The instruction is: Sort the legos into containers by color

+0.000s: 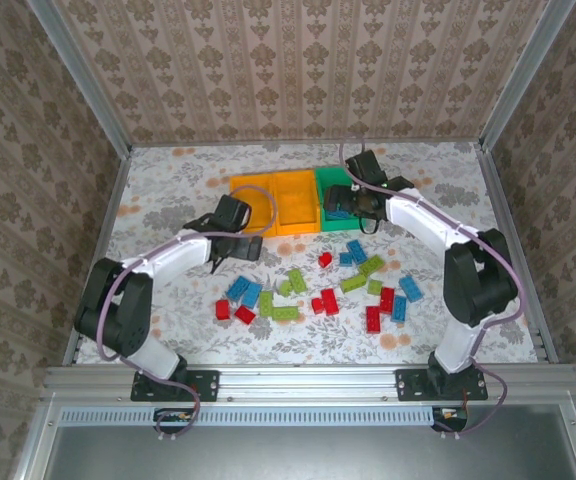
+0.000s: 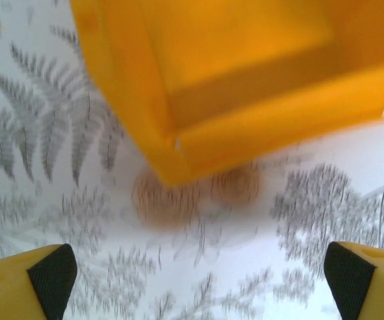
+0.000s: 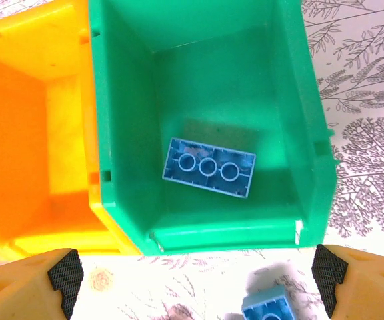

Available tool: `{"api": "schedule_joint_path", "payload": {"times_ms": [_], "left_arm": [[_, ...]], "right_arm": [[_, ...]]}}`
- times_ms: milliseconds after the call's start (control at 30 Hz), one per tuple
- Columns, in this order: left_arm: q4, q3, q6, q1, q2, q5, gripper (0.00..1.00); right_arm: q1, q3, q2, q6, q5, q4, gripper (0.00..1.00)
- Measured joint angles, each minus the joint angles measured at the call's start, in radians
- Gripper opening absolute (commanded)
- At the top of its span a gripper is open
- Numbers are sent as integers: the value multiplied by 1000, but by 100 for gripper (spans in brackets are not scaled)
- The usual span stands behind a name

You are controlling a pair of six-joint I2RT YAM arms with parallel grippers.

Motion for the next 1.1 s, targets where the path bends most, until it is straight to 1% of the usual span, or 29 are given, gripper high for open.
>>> {"api": "schedule_joint_path", "payload": {"times_ms": [133, 267, 433, 567, 633, 833, 1100], "left_arm": [[-32, -97, -31, -8, -106, 34, 94], [-47, -148, -67, -32, -172, 71, 94], [-49, -193, -109, -59, -211, 82, 95], [-42, -214, -145, -59, -223, 82, 96], [-39, -214, -160, -59, -223, 85, 97], [-29, -214, -187, -59, -223, 84, 98], [-28, -214, -211, -59, -223, 41, 100]], "right_arm": [[0, -48, -34, -11, 3, 0, 93], [-1, -89, -35, -10, 3, -1, 92], [-1, -112, -35, -12, 0, -2, 86], [6, -159, -36, -34, -16, -7, 81], [15, -172, -36, -40, -24, -21, 80], [97, -173, -36, -64, -54, -31, 79], [204, -159, -1, -154, -80, -72, 78]]}}
